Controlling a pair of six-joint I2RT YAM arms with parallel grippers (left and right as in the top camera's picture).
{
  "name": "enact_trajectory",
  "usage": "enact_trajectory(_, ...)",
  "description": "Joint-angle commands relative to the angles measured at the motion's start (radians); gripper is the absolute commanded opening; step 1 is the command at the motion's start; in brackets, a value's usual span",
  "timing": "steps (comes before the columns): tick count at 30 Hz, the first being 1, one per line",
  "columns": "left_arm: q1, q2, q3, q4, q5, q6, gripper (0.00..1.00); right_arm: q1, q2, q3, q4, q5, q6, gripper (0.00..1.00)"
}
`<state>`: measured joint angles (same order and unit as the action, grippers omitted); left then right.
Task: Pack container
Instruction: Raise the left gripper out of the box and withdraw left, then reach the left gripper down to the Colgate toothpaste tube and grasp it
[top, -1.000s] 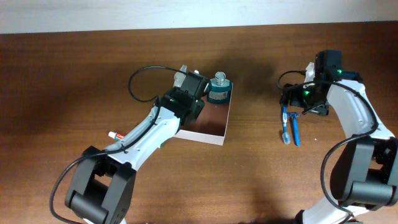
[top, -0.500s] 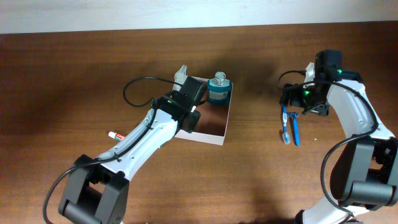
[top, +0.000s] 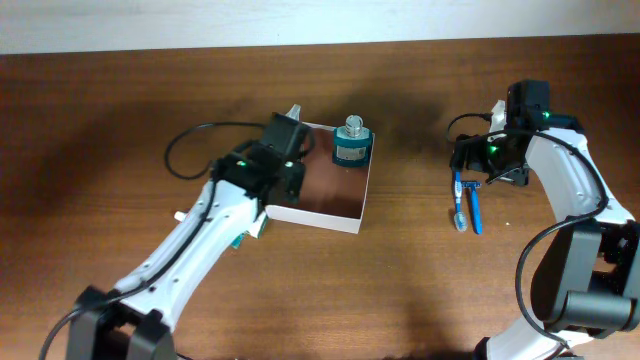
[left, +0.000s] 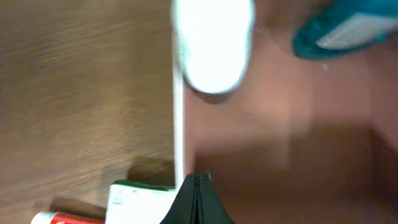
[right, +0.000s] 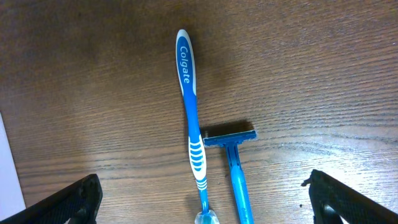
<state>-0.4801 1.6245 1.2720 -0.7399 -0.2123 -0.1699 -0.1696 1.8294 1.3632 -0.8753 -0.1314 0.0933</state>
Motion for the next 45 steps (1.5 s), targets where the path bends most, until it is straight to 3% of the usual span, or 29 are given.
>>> enact_trajectory(1,0.066,-0.023,0.006,-0.008,0.007,-0.113,0.0,-0.001,-0.022,0.011,0.0,0.006,-0.008,0.99)
enact_trajectory(7,0.15,-0.023,0.005,-0.039,0.014,-0.26,0.0,-0.001,-0.022,0.011,0.0,0.006,-0.008,0.99)
enact_trajectory(13,0.18,-0.019,0.004,-0.035,0.127,-0.265,0.0,-0.001,-0.022,0.011,0.0,0.006,-0.008,0.99)
enact_trajectory(19,0.184,-0.016,-0.032,-0.006,0.135,-0.343,0.0,-0.001,-0.022,0.011,0.0,0.006,-0.008,0.99)
enact_trajectory(45,0.181,0.1,-0.047,0.008,0.304,-0.342,0.01,-0.001,-0.022,0.011,0.0,0.006,-0.008,0.99)
